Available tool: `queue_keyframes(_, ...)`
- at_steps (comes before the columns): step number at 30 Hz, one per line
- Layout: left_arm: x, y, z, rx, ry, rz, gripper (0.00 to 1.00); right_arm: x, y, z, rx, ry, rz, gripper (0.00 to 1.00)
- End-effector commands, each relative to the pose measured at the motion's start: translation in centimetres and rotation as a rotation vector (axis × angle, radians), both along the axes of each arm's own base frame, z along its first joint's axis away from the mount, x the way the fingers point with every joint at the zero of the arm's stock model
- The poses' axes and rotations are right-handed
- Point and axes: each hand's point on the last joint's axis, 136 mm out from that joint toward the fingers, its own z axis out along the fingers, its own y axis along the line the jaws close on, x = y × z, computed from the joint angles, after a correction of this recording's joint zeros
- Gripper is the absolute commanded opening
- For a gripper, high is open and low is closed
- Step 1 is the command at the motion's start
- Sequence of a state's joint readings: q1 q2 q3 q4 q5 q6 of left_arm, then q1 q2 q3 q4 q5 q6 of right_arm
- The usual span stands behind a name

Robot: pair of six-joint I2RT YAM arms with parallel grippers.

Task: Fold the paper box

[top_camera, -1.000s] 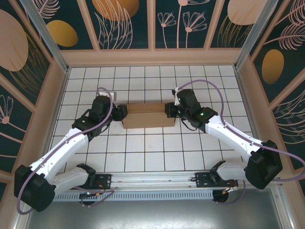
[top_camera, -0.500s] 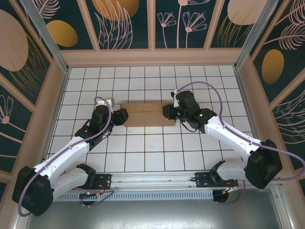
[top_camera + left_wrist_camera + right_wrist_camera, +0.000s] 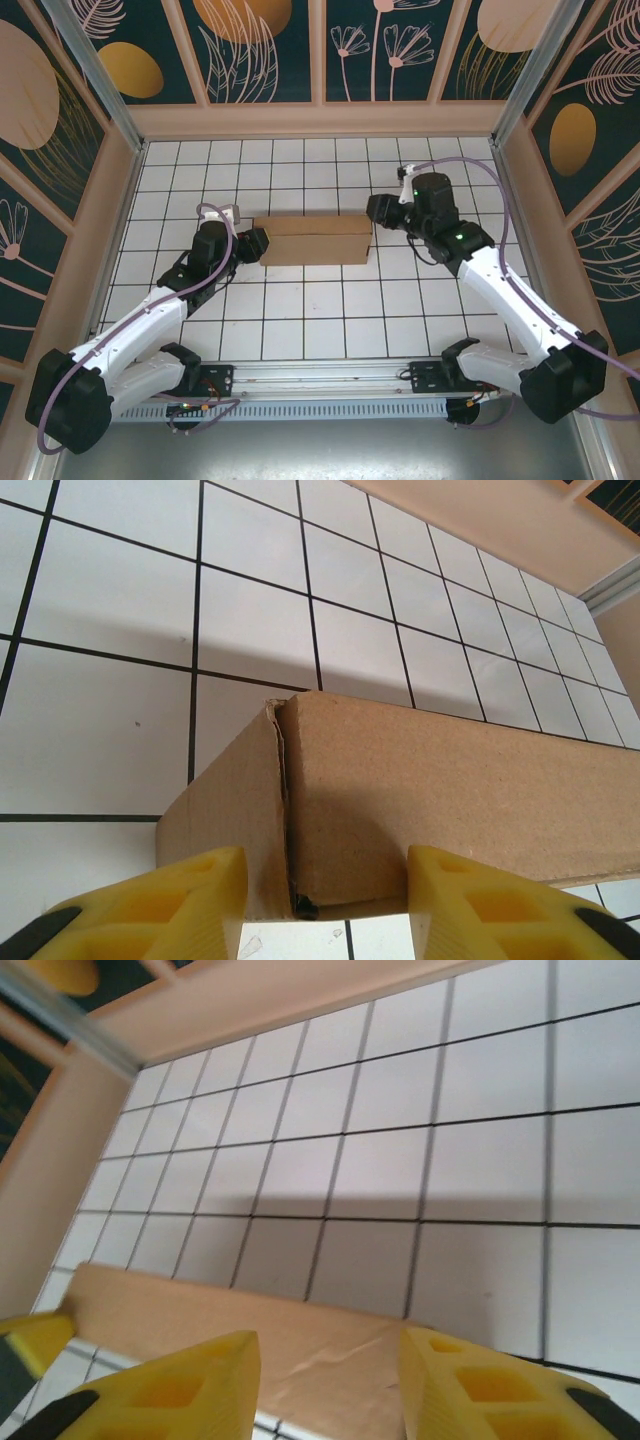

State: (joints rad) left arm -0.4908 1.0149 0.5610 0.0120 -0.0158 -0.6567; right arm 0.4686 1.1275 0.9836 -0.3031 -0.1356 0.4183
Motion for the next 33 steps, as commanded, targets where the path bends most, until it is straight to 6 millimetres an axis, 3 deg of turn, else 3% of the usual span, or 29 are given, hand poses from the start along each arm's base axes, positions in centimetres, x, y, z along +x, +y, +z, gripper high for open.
queue_keyframes(1,-2.2,2.0,-5.2,0.127,0.162,0.021,0.45,-0.3,-0.4,-1.7,-0.027,0.056,0.004,0.45)
queue_keyframes(11,-2.1,1.9,-5.1,0.122,0.159,0.021,0.45,-1.5,0.1,-7.7,-0.033,0.179,0.035,0.44)
queue_keyframes(18,-2.2,1.6,-5.2,0.103,0.165,0.014,0.43,-2.9,-0.8,-13.0,-0.065,0.283,0.008,0.37)
queue_keyframes(22,-2.3,1.3,-4.7,0.074,0.162,0.007,0.40,-3.1,-1.0,-14.1,-0.079,0.307,0.002,0.31)
queue_keyframes(25,-1.9,1.0,-2.6,0.054,0.119,-0.001,0.43,-2.9,-1.1,-14.0,-0.086,0.305,-0.008,0.30)
queue_keyframes(30,-0.9,0.7,2.9,0.007,-0.002,0.005,0.47,-2.8,-1.1,-13.6,-0.080,0.301,-0.016,0.29)
queue_keyframes(33,-0.4,0.7,4.3,0.008,-0.030,0.009,0.49,-2.6,-1.0,-13.3,-0.077,0.300,-0.017,0.29)
